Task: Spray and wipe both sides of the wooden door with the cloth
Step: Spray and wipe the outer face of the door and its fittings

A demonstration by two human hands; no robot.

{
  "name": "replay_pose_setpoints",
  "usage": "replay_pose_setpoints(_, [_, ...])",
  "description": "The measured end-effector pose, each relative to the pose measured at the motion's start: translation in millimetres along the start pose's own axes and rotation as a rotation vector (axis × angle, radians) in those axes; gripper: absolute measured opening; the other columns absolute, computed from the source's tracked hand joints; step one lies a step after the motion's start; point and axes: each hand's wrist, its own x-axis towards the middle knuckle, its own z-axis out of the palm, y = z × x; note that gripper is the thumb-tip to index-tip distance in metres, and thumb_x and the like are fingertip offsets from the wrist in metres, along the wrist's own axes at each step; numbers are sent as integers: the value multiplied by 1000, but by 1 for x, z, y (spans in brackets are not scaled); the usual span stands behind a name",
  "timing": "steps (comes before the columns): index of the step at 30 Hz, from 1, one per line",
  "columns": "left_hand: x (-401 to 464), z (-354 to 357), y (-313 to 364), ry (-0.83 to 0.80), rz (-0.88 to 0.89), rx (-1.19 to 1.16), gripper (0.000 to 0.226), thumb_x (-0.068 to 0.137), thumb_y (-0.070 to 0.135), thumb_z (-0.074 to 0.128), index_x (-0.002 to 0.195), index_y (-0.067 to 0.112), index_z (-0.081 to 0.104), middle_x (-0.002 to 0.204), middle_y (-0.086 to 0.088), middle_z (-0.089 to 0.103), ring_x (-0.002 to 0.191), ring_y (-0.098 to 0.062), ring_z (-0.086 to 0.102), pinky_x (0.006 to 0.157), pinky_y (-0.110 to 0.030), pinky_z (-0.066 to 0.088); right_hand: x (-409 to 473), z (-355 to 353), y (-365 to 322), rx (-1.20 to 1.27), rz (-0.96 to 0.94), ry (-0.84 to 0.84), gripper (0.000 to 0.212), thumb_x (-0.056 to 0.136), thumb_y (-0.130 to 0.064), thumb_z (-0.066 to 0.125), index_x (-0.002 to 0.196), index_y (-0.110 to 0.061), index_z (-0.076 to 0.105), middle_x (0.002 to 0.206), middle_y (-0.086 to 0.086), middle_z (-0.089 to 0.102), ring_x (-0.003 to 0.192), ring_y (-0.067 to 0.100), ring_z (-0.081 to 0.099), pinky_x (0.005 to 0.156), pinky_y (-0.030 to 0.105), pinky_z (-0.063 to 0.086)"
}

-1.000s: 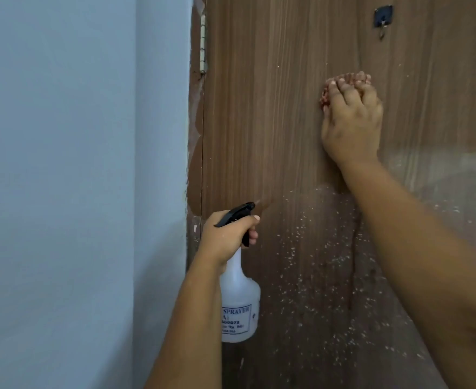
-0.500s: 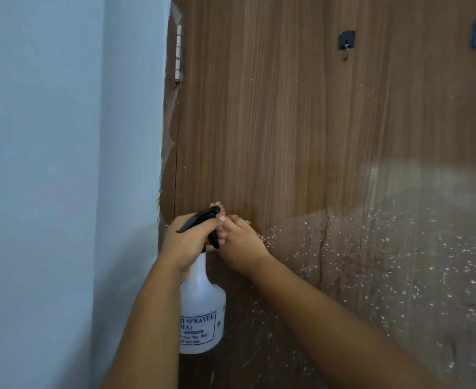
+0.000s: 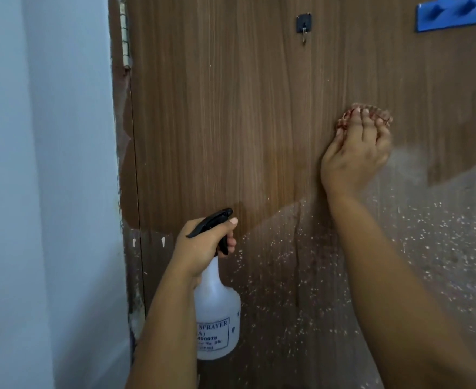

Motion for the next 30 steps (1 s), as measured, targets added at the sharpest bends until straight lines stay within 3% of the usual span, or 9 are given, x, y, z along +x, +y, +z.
replay_pose_setpoints(4, [-5, -2, 0, -52, 48, -44, 32, 85, 34, 73, 92, 2, 73, 86, -14, 75, 83, -23, 73, 81, -38, 61, -37, 4, -16, 4, -24, -70, 50, 100, -30, 37, 148, -15, 43, 151, 4, 44, 142, 32, 32, 110, 50, 29])
replay_pose_setpoints(7, [-9, -5, -2, -39, 47, -127, 35, 80, 35, 73, 91, 3, 73, 85, -15, 73, 82, -22, 73, 73, -28, 60, -119, 14, -36, -73, -465, -325, 51, 97, -21, 35, 146, -10, 42, 148, 16, 45, 128, 37, 47, 93, 49, 44])
replay_pose_setpoints(9, [-7, -2, -3, -29, 26, -148, 31, 81, 33, 74, 92, 4, 74, 85, -12, 74, 82, -21, 73, 72, -28, 60, -168, 14, -36, -11, -888, -467, 39, 95, -17, 41, 126, -5, 61, 129, 22, 58, 108, 38, 57, 80, 48, 52])
replay_pose_setpoints(12, [-1, 9, -3, -23, 27, -93, 21, 88, 29, 73, 97, 10, 77, 86, -7, 76, 86, -19, 74, 84, -38, 60, -164, 4, -15, 75, -1218, -496, 26, 93, -16, 51, 108, -8, 71, 120, 15, 65, 119, 33, 50, 98, 46, 42])
replay_pose_setpoints(16, [3, 26, -6, -16, 28, -69, 21, 88, 29, 75, 93, 8, 75, 82, -9, 75, 86, -24, 74, 90, -45, 59, -72, -17, 41, 59, -716, -289, 44, 92, -13, 54, 137, -10, 56, 139, 9, 56, 134, 30, 46, 104, 48, 40])
replay_pose_setpoints(20, [-2, 40, -11, -69, 44, -120, 22, 87, 27, 74, 93, 6, 75, 85, -13, 75, 86, -25, 73, 84, -37, 59, 12, -49, 112, -19, -126, -48, 46, 98, -25, 44, 142, -14, 51, 141, 5, 54, 133, 31, 42, 109, 49, 35])
replay_pose_setpoints(24, [-6, 50, -15, -135, 20, -150, 26, 86, 27, 73, 90, 2, 74, 85, -13, 74, 88, -27, 73, 79, -33, 59, 4, -45, 92, 10, 422, 142, 45, 100, -27, 43, 142, -14, 50, 147, 5, 48, 134, 22, 33, 112, 45, 31])
replay_pose_setpoints(26, [-6, 57, -12, -164, 22, -133, 25, 87, 25, 73, 93, 1, 74, 85, -14, 74, 90, -29, 73, 81, -34, 60, -34, -35, 66, 66, 231, 48, 41, 96, -21, 44, 134, -7, 54, 137, 15, 52, 123, 17, 38, 103, 43, 41])
replay_pose_setpoints(30, [-4, 85, 3, -207, 61, -132, 21, 86, 25, 73, 93, 5, 75, 82, -13, 73, 84, -25, 72, 79, -34, 60, -103, -35, 72, 10, -953, -430, 44, 93, -17, 56, 137, -9, 55, 142, 13, 54, 131, 33, 45, 99, 48, 42])
